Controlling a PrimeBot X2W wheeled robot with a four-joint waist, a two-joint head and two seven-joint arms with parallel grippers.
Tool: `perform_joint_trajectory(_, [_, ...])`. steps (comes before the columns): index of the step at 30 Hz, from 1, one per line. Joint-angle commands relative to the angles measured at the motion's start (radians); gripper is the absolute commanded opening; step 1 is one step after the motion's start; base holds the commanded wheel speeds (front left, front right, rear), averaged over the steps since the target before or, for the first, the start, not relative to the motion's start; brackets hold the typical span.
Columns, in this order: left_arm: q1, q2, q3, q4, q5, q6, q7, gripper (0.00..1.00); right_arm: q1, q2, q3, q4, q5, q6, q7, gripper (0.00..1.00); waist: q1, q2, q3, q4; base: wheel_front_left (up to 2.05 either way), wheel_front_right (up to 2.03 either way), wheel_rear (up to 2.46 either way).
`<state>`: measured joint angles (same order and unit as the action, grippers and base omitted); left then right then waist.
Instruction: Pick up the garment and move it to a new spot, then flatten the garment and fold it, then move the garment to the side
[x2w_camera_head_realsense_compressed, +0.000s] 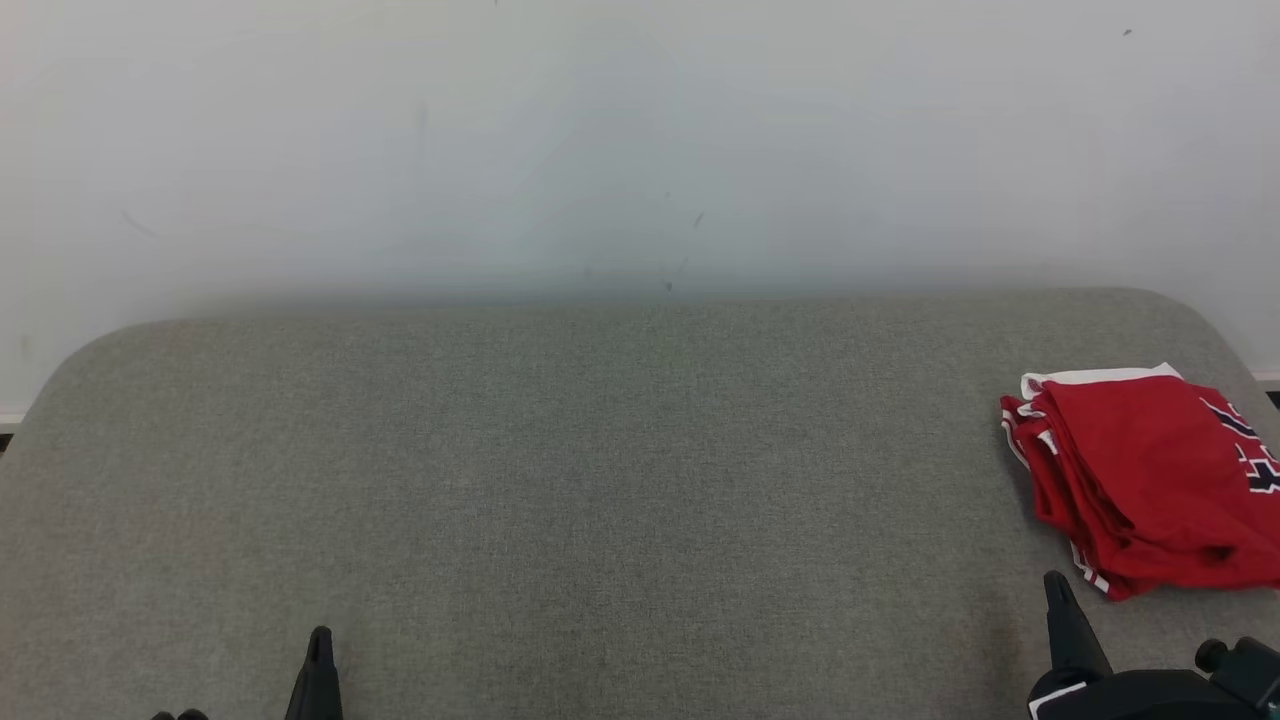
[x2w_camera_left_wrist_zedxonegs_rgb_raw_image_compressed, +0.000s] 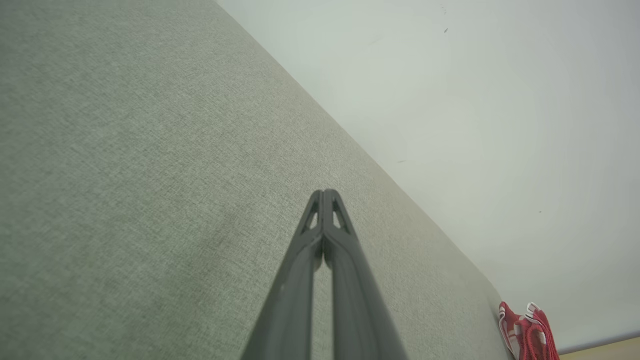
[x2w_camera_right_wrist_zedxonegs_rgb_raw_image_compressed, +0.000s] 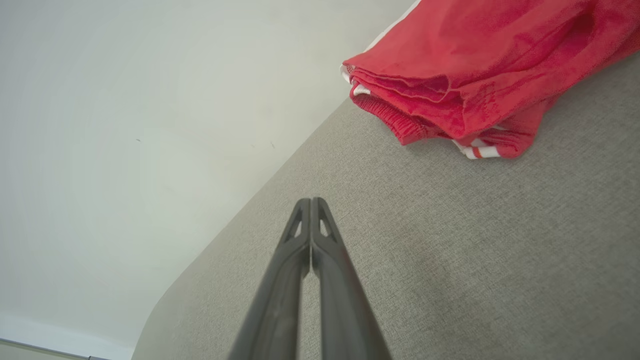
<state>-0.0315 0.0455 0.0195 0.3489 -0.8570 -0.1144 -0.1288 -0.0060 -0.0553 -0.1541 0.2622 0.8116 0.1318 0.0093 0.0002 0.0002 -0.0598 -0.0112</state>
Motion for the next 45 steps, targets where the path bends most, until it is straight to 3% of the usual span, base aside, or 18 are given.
perform_joint_trajectory(1, [-0.035, 0.004, -0.002, -0.005, -0.031, -0.003, 0.007, 0.00, -0.028, -0.002, -0.008, -0.009, 0.031, -0.001, 0.005, 0.00, -0.0001, -0.0002, 0.001, 0.000, 0.00, 0.00, 0.00])
perform_joint_trajectory(45, [-0.177, 0.006, -0.034, 0.043, -0.479, -0.012, 0.105, 0.00, -0.117, 0.002, -0.081, 0.025, 0.469, -0.001, 0.110, 0.00, -0.0002, -0.0002, 0.033, 0.005, 0.00, 0.00, 0.00])
